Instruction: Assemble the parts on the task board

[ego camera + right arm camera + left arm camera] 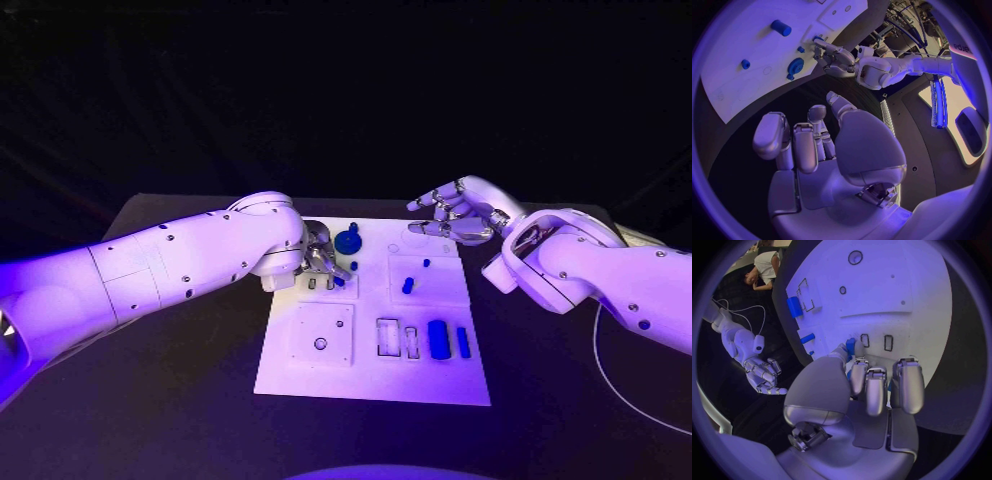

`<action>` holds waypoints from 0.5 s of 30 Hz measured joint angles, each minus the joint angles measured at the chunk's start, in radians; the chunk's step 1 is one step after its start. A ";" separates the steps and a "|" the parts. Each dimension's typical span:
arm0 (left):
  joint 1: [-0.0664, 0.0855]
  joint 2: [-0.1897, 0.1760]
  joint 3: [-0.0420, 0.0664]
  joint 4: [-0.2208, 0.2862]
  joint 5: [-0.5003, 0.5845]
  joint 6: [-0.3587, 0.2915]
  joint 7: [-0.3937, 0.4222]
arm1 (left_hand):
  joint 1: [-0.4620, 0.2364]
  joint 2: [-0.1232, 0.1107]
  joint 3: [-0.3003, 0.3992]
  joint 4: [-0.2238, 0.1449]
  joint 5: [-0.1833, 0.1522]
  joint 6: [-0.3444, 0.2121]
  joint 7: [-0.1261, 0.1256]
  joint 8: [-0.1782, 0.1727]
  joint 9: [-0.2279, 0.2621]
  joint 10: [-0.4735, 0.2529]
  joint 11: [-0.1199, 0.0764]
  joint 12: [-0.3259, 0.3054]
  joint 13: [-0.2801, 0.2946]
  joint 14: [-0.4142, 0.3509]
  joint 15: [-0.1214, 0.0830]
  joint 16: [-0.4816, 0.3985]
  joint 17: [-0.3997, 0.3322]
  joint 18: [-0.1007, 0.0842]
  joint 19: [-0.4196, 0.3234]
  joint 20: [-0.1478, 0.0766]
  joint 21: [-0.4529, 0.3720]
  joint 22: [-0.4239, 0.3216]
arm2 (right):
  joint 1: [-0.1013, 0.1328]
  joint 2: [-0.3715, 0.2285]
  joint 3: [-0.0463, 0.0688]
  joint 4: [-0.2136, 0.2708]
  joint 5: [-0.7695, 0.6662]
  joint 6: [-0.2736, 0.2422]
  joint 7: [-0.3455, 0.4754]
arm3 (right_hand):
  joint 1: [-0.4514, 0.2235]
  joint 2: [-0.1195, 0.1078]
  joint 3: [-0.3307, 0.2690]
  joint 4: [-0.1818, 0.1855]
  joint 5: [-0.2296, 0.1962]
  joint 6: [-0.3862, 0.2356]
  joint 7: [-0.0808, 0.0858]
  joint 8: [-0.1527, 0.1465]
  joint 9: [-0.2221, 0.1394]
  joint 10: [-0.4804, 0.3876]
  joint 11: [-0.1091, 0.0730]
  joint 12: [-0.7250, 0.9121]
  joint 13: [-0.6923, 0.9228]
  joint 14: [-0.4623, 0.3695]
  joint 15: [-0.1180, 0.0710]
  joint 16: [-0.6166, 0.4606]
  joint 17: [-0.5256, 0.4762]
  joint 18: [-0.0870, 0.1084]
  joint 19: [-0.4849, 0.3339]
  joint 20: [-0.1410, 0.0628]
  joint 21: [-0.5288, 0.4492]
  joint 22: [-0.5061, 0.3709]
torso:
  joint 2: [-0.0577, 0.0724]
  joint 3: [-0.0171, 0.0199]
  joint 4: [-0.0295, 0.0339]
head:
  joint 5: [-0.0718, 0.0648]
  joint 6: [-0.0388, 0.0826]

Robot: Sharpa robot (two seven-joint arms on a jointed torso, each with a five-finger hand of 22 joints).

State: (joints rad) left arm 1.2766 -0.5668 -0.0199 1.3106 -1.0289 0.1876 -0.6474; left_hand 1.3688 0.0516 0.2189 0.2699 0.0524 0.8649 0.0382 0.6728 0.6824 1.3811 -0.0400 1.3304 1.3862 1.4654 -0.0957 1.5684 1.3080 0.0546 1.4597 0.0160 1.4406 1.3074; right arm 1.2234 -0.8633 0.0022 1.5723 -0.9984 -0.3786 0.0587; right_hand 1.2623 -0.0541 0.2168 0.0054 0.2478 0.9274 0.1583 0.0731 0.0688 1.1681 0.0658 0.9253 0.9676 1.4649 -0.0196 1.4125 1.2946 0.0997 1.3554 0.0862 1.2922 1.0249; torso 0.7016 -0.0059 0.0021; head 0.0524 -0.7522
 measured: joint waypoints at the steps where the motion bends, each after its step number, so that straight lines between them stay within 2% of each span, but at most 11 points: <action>1: 0.000 -0.001 -0.001 0.001 0.000 -0.002 0.000 | 0.008 -0.010 0.035 0.035 0.000 0.002 0.002 -0.002 0.009 -0.002 -0.002 -0.001 -0.010 0.000 -0.003 0.000 0.000 0.000 0.000 0.000 0.000 0.000 | 0.000 0.000 0.000 0.000 0.000 0.001 0.000 | 0.000 0.000 0.000 0.000 0.000 0.000 0.000 0.000 0.000 0.000 0.000 0.000 0.000 0.000 0.000 0.000 0.000 0.000 0.000 0.000 0.000 0.000 | 0.000 0.0000 0.0000 | 0.000 0.000; 2: -0.001 -0.001 -0.001 0.001 0.001 -0.002 0.000 | 0.009 -0.014 0.043 0.043 0.000 0.002 0.002 -0.003 0.011 -0.002 -0.002 -0.002 -0.011 0.000 -0.003 0.000 0.000 0.000 0.000 0.000 0.000 0.000 | 0.000 0.000 0.000 0.000 0.000 0.001 0.000 | 0.000 0.000 0.000 0.000 0.002 0.000 0.000 0.000 0.000 0.000 0.000 0.000 0.000 0.000 0.000 0.000 0.000 0.000 0.000 0.000 0.000 0.000 | 0.000 0.0000 0.0000 | 0.000 -0.001; 3: -0.001 -0.003 -0.001 0.002 0.001 -0.004 0.000 | -0.012 -0.042 0.088 0.068 0.000 0.002 0.002 -0.003 0.022 -0.002 -0.003 -0.002 -0.070 0.001 -0.003 0.000 0.000 0.000 0.000 0.000 0.000 0.000 | 0.000 0.000 0.000 -0.001 0.000 0.001 -0.001 | 0.000 0.000 0.000 0.000 0.006 0.000 0.000 0.000 0.000 0.000 0.000 0.000 0.000 0.000 0.000 0.000 -0.001 0.000 0.000 0.000 0.000 0.000 | 0.000 0.0000 0.0000 | -0.001 -0.001; 4: -0.002 -0.006 -0.002 0.004 0.002 -0.005 0.000 | -0.029 -0.062 0.140 0.057 0.001 0.005 0.005 -0.003 0.025 0.000 -0.007 -0.006 -0.106 0.001 -0.002 0.000 0.000 0.000 0.000 0.000 0.000 0.000 | 0.000 0.000 0.000 -0.001 0.000 0.002 -0.001 | 0.000 0.000 0.000 0.000 0.006 0.000 0.000 0.000 0.000 0.000 0.000 0.000 0.000 0.000 0.000 0.000 -0.001 0.000 0.000 0.000 0.000 0.000 | 0.000 0.0001 0.0000 | -0.001 -0.001; 5: -0.002 -0.010 -0.002 0.006 0.002 -0.006 0.000 | -0.045 -0.079 0.169 0.064 0.002 0.005 0.005 -0.003 0.032 0.002 -0.008 -0.006 -0.121 0.002 0.001 0.000 0.000 0.000 0.000 0.000 0.000 0.000 | 0.000 0.000 0.000 -0.001 0.000 0.003 -0.001 | 0.000 0.000 0.000 0.000 0.006 0.000 0.000 0.000 0.000 0.000 0.000 0.000 0.000 0.000 0.000 0.000 -0.001 0.000 0.000 0.000 0.000 0.000 | 0.000 0.0001 0.0000 | -0.001 -0.002; 9: -0.002 -0.028 -0.002 0.018 0.006 -0.008 0.000 | -0.087 -0.123 0.257 0.044 0.002 0.006 0.005 0.007 0.048 0.004 0.001 -0.002 -0.120 0.002 0.004 0.000 0.000 0.000 0.000 0.000 0.000 0.000 | 0.000 0.000 -0.001 -0.002 0.000 0.006 -0.002 | 0.000 0.000 0.000 0.000 0.006 0.000 0.000 0.000 0.000 0.000 0.000 0.000 0.000 0.000 0.000 0.000 -0.001 0.000 0.000 0.000 0.000 -0.001 | 0.000 0.0001 -0.0003 | -0.003 -0.003; 12: -0.002 -0.043 -0.001 0.027 0.007 -0.010 0.000 | -0.102 -0.137 0.290 0.028 0.002 0.006 0.005 0.007 0.054 0.004 0.001 -0.002 -0.120 0.002 0.003 0.000 0.000 0.000 0.000 0.000 0.000 0.000 | 0.000 0.000 -0.001 -0.002 0.000 0.008 -0.003 | 0.000 0.000 0.000 0.000 0.006 0.000 0.000 0.000 0.000 0.000 0.000 0.000 -0.001 0.000 0.000 -0.004 -0.002 0.000 0.000 0.000 0.000 -0.002 | 0.000 0.0006 0.0000 | -0.004 -0.005; 15: -0.001 -0.055 -0.001 0.037 0.007 -0.014 0.000 | -0.113 -0.137 0.299 0.021 0.002 0.006 0.005 0.008 0.059 0.004 0.001 -0.002 -0.120 0.002 0.003 0.000 0.000 0.000 0.000 0.000 0.000 0.000 | -0.001 0.002 -0.001 -0.004 0.000 0.009 -0.003 | 0.000 0.000 0.000 0.000 0.006 0.000 0.000 0.000 0.000 0.000 0.000 0.000 -0.001 0.000 0.000 -0.004 -0.002 0.000 0.000 0.000 0.000 -0.002 | 0.000 0.0008 0.0005 | -0.004 -0.005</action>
State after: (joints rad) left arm 1.2753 -0.6216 -0.0208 1.3478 -1.0215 0.1731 -0.6471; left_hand 1.2557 -0.0858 0.5181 0.2905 0.0543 0.8709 0.0432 0.6810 0.7418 1.3848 -0.0393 1.3283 1.2666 1.4671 -0.0922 1.5684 1.3080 0.0546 1.4597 0.0161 1.4406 1.3073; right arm 1.2227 -0.8616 0.0009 1.5684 -0.9984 -0.3698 0.0558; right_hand 1.2624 -0.0541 0.2168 0.0054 0.2537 0.9274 0.1583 0.0731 0.0689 1.1682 0.0658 0.9253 0.9667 1.4649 -0.0196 1.4086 1.2924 0.0998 1.3554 0.0861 1.2922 1.0226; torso 0.7016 -0.0052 0.0026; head 0.0485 -0.7577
